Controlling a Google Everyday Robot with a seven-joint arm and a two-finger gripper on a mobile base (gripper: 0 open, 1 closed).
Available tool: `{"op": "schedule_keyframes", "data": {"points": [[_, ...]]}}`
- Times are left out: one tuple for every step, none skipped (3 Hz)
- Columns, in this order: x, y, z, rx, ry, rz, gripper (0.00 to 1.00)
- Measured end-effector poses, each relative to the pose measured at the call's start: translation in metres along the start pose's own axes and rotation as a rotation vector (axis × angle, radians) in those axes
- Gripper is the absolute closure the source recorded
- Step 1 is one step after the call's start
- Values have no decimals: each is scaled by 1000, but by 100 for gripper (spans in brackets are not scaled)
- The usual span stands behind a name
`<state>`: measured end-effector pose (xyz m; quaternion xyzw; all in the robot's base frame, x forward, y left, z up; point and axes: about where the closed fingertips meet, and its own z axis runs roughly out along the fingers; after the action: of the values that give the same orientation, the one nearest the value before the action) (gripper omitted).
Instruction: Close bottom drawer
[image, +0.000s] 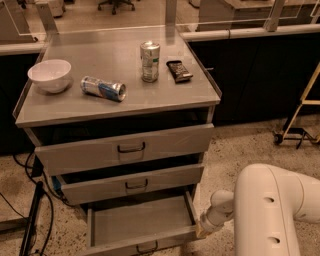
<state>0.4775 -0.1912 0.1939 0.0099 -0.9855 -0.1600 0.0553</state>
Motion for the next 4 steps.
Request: {"op": "schedule_keyframes", "data": {"points": [[-15,5,-2,-8,-31,23,100],[-39,8,-6,-21,-87,73,100],[-39,9,-6,-21,-89,75,100],[-31,11,4,-17,-65,68,100]]}}
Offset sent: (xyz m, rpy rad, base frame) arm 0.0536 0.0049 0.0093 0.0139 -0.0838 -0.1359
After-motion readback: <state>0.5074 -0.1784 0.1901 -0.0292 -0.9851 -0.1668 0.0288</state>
